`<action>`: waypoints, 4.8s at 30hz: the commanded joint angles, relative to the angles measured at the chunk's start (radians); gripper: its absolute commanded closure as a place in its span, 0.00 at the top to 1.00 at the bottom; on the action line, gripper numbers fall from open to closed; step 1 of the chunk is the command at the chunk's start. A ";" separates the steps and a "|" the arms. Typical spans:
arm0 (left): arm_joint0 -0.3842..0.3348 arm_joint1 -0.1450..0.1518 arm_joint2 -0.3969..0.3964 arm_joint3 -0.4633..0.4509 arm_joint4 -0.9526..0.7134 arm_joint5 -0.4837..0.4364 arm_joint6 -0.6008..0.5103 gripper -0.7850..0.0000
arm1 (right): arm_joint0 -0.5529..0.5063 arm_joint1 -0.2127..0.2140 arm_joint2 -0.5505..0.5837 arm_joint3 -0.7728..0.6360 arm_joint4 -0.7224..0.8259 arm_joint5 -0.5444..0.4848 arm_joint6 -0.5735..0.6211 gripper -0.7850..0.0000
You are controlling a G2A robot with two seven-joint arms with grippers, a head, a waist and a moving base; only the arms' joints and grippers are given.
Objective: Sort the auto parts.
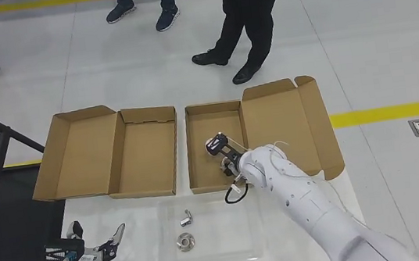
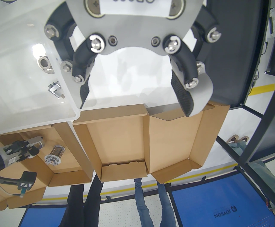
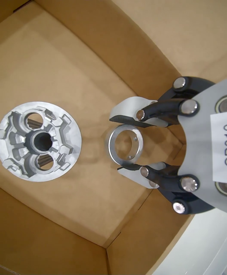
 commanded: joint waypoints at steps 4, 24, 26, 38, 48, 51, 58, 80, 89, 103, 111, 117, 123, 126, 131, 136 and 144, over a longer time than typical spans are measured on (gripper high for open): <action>0.000 0.000 0.000 0.000 0.000 0.000 0.000 1.00 | -0.001 0.001 0.003 -0.009 -0.016 -0.014 -0.032 0.52; 0.000 0.000 0.000 0.000 0.000 0.000 0.000 1.00 | -0.480 0.179 0.202 -0.946 -0.361 -0.256 -0.103 0.60; 0.000 0.000 0.000 0.000 0.000 0.000 0.000 1.00 | -0.524 0.192 0.215 -1.014 -0.392 -0.319 -0.129 0.61; 0.000 0.000 0.000 0.000 0.000 0.000 0.000 1.00 | -0.682 0.250 0.268 -1.160 -0.592 -0.551 -0.318 1.00; 0.000 0.000 0.000 0.000 0.000 0.000 0.000 1.00 | -0.683 0.250 0.262 -1.165 -0.593 -0.555 -0.327 1.00; 0.000 0.000 0.000 0.000 0.000 0.000 0.000 1.00 | -0.686 0.253 0.230 -1.180 -0.644 -0.567 -0.387 1.00; -0.014 0.010 -0.003 -0.064 0.159 -0.082 -0.038 1.00 | -0.747 0.276 0.253 -1.304 -0.747 -0.535 -0.497 1.00; -0.343 0.061 0.117 -0.239 0.184 -0.677 -0.747 1.00 | -1.052 0.376 0.591 -1.420 -0.856 -0.573 -0.839 1.00; -0.343 0.061 0.117 -0.239 0.184 -0.677 -0.747 1.00 | -1.052 0.376 0.591 -1.420 -0.856 -0.573 -0.839 1.00; -0.426 0.066 0.256 -0.215 -0.019 -0.750 -1.100 1.00 | -1.052 0.376 0.591 -1.420 -0.856 -0.573 -0.839 1.00; -0.574 0.109 0.479 -0.117 -0.078 -0.603 -1.246 1.00 | -1.052 0.376 0.591 -1.420 -0.856 -0.573 -0.839 1.00; -0.689 0.140 0.605 -0.031 -0.175 -0.536 -1.313 1.00 | -1.052 0.376 0.591 -1.420 -0.856 -0.573 -0.839 1.00; -0.713 0.147 0.631 -0.016 -0.195 -0.529 -1.321 1.00 | -1.052 0.376 0.591 -1.420 -0.856 -0.573 -0.839 1.00; -0.713 0.147 0.631 -0.016 -0.195 -0.529 -1.321 1.00 | -1.052 0.376 0.591 -1.420 -0.856 -0.573 -0.839 1.00; -0.701 0.146 0.649 0.011 -0.139 -0.507 -1.280 1.00 | -1.052 0.376 0.591 -1.420 -0.856 -0.573 -0.839 1.00; -0.739 0.131 0.723 0.075 -0.043 -0.456 -1.234 0.76 | -1.052 0.376 0.591 -1.420 -0.856 -0.573 -0.839 1.00; -0.814 0.108 0.795 0.178 -0.019 -0.431 -1.209 0.65 | -1.052 0.376 0.591 -1.420 -0.856 -0.573 -0.839 1.00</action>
